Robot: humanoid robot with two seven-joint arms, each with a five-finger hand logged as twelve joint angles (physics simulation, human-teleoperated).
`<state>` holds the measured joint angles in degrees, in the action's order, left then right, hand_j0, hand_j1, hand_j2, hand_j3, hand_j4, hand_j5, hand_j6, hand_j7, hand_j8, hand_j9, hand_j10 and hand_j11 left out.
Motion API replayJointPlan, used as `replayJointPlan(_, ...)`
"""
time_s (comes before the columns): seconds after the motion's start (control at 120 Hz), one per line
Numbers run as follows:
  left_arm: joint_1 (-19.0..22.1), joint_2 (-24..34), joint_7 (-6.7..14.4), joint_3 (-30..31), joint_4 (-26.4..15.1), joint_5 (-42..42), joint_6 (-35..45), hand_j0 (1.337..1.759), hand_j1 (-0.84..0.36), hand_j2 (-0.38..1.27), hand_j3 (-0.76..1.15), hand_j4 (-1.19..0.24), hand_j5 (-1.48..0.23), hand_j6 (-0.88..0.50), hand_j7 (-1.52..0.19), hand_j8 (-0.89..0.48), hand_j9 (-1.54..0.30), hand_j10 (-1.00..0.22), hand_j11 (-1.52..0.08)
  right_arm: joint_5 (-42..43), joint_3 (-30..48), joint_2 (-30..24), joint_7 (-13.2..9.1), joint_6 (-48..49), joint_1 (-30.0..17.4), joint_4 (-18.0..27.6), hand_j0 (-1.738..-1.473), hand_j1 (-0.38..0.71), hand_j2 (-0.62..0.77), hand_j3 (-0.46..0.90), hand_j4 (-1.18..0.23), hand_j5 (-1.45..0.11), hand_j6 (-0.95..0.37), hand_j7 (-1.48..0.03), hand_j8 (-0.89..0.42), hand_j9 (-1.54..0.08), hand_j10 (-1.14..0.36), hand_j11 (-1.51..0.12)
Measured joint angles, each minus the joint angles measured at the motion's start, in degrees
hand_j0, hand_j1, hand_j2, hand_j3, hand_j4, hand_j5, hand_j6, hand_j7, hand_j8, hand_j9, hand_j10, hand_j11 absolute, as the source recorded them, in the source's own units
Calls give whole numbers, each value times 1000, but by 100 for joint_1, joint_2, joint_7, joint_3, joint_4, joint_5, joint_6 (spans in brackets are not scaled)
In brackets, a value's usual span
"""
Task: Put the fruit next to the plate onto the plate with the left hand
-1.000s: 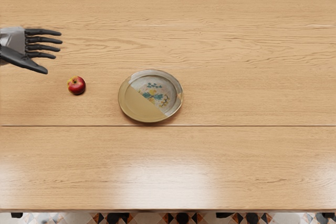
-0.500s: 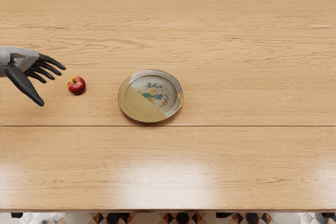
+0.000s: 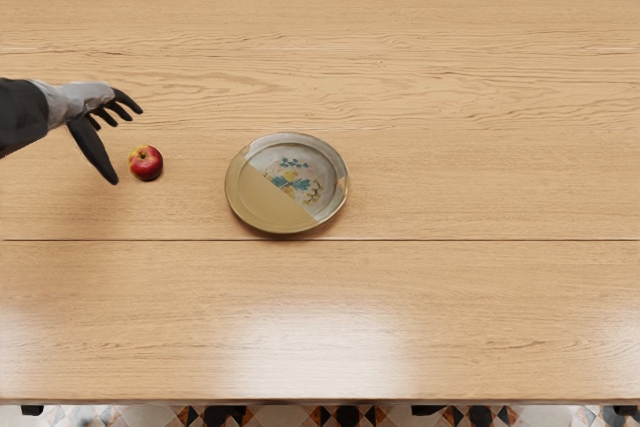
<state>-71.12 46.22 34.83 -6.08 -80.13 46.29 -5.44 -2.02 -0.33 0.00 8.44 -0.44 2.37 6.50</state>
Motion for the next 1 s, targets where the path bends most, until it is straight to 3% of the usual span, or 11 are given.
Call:
replayJointPlan(0.225,-130,-390,15,462,17,-24,739,1658,58,52,0,-250,-319,-251,-319,-251,-318,-249,-318,0,-2,0,0,0,0,-1,-1658,-323,-4,0,-23,-29,-23,-29,-23,-29,-22,-29)
replayJointPlan(0.458,-1190,-1118,17,2001,315,-612,1405,1658,58,51,0,-248,-319,-249,-318,-249,-318,-248,-318,0,-3,0,0,0,0,-1,-1658,-323,-4,0,-23,-29,-23,-29,-23,-29,-22,-29)
replayJointPlan(0.658,-1202,-1219,17,2743,363,-1146,1822,1658,58,51,0,-248,-318,-249,-318,-248,-318,-247,-318,0,-6,0,0,0,0,0,-1658,-323,-4,0,-23,-29,-23,-29,-23,-29,-22,-29)
replayJointPlan(1.0,-1184,-1548,17,2912,608,-1375,2272,1658,57,51,0,-247,-318,-248,-318,-248,-318,-247,-318,0,-11,0,0,0,0,-2,-1658,-323,-4,0,-23,-29,-23,-29,-23,-29,-23,-29)
